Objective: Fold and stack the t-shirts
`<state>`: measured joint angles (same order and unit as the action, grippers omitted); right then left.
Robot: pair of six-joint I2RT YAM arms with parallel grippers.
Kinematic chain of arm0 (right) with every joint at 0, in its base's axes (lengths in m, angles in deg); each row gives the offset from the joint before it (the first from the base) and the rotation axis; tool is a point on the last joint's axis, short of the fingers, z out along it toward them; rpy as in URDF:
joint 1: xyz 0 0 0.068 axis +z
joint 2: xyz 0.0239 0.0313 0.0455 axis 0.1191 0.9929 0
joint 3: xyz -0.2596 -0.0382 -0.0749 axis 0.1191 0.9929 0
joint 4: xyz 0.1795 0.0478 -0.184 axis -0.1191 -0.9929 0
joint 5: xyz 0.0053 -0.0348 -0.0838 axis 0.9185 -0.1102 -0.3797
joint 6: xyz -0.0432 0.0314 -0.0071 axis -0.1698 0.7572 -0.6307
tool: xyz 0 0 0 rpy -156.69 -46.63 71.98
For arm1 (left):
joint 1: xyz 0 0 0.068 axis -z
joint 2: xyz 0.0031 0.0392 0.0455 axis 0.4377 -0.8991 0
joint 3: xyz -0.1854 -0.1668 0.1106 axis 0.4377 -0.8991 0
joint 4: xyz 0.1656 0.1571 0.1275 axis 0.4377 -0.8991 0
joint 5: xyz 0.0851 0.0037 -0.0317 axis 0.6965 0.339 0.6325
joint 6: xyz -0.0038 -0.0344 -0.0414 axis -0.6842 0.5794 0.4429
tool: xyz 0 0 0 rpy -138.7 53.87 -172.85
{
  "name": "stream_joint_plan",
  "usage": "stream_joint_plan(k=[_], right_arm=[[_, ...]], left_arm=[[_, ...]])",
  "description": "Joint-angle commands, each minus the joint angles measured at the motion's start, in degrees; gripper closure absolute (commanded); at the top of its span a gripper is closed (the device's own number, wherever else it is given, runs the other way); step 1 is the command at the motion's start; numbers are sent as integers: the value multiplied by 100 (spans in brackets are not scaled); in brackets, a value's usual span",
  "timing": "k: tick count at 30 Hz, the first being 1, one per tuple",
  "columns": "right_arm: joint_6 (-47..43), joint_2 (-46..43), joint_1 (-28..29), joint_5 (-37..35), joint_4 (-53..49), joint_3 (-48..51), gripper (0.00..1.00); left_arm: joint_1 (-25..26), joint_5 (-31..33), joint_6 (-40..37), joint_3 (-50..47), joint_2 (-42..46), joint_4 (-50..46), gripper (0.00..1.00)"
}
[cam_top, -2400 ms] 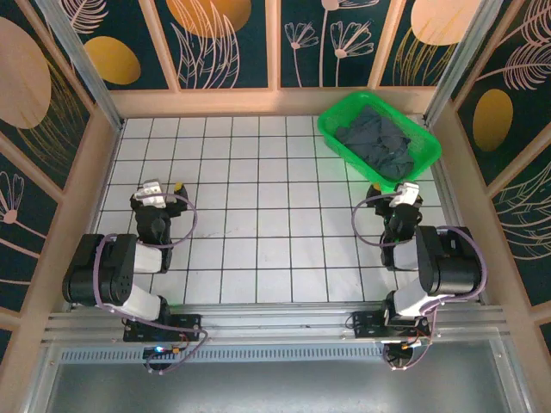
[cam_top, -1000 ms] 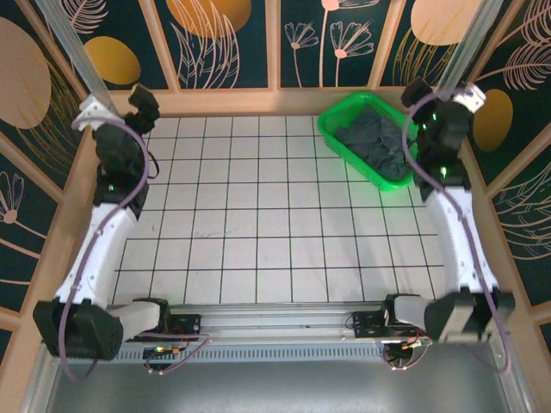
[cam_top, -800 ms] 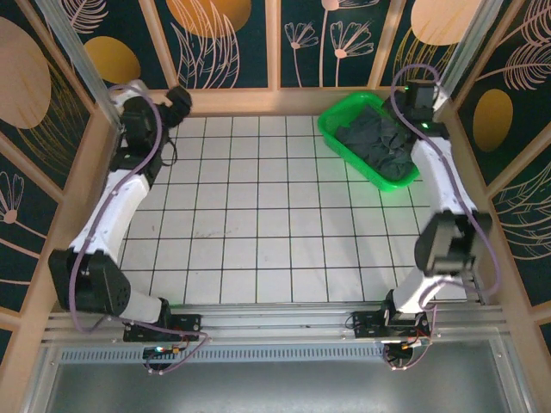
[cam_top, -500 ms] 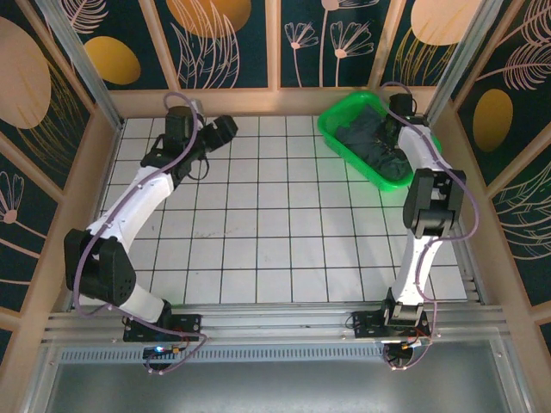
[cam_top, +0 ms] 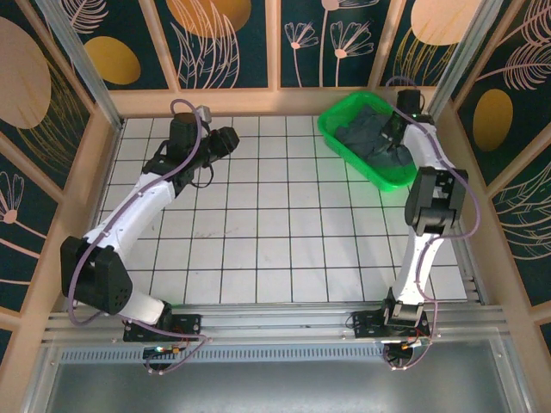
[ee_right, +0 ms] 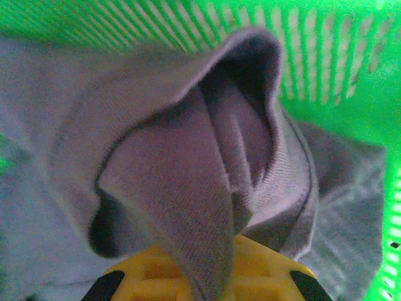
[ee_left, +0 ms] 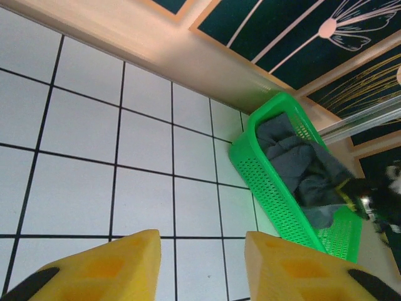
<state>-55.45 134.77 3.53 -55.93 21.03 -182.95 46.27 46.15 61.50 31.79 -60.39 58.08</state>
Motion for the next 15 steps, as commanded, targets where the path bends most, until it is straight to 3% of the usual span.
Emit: stream_joint_plan(k=[1, 4, 8, 15], right_arm=[[-137, -1205, 54, 25, 921, -559, 100], [-239, -1612, 195, 328, 1262, -1156, 100], [-502, -1854, 702, 418, 1394, -2174, 100], [-1221, -2256, 2605, 8, 1754, -2693, 100]], left_arm=[[-10, 207, -61, 10, 215, -48, 62], [-10, 572, -23, -4, 296, -164, 69], [-10, 1207, 45, 46, 466, -446, 69], [-10, 2276, 153, 31, 994, -935, 68]])
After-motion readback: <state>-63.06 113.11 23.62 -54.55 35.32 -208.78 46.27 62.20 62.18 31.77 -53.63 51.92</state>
